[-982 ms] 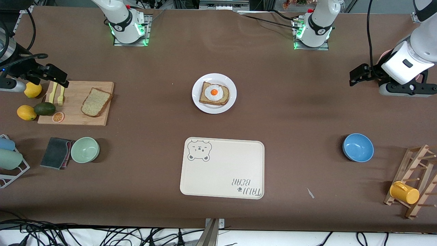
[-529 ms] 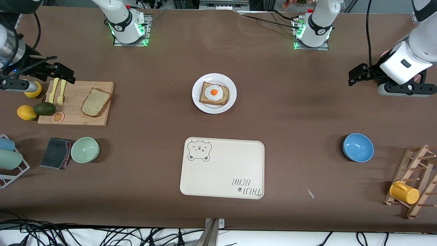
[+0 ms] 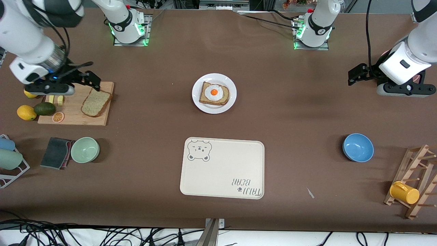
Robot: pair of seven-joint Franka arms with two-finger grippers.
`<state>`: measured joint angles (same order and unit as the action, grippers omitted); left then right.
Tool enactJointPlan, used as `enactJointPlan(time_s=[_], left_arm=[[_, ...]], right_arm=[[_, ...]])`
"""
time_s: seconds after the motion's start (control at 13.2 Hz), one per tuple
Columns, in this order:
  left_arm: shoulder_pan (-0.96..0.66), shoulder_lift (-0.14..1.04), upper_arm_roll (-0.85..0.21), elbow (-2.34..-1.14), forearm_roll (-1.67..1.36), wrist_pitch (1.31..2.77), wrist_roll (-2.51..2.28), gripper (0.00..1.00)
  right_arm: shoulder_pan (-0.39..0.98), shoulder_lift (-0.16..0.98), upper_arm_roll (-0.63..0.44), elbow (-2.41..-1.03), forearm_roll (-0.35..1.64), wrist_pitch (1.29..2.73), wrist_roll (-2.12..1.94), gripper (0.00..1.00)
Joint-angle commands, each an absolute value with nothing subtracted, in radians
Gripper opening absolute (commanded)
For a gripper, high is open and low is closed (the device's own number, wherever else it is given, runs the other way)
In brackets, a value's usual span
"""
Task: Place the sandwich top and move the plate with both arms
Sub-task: 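Move the right gripper over the bread slice on the cutting board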
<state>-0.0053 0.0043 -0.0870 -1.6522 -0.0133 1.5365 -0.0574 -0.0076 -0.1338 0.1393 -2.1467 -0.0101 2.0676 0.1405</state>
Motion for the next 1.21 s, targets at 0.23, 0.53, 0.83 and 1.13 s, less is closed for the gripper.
enactJointPlan(time_s=[0.23, 0.53, 0.83, 1.13], left_arm=[[-0.006, 0.015, -0.089, -1.623, -0.015, 1.511, -0.057, 1.00], [-0.006, 0.015, -0.089, -1.621, -0.015, 1.502, -0.057, 1.00], [-0.006, 0.015, -0.089, -1.621, -0.015, 1.500, -0.057, 1.00], [-0.008, 0.015, -0.089, -1.621, -0.015, 1.500, -0.057, 1.00]], right_arm=[[-0.058, -0.046, 0.285, -2.367, -0.434, 2.260, 0.502, 1.00], [-0.052, 0.113, 0.314, -2.431, -0.903, 2.237, 0.900, 1.00], [-0.011, 0.240, 0.316, -2.448, -0.943, 2.179, 1.076, 1.00], [0.011, 0.302, 0.311, -2.445, -1.014, 2.122, 1.121, 0.95]])
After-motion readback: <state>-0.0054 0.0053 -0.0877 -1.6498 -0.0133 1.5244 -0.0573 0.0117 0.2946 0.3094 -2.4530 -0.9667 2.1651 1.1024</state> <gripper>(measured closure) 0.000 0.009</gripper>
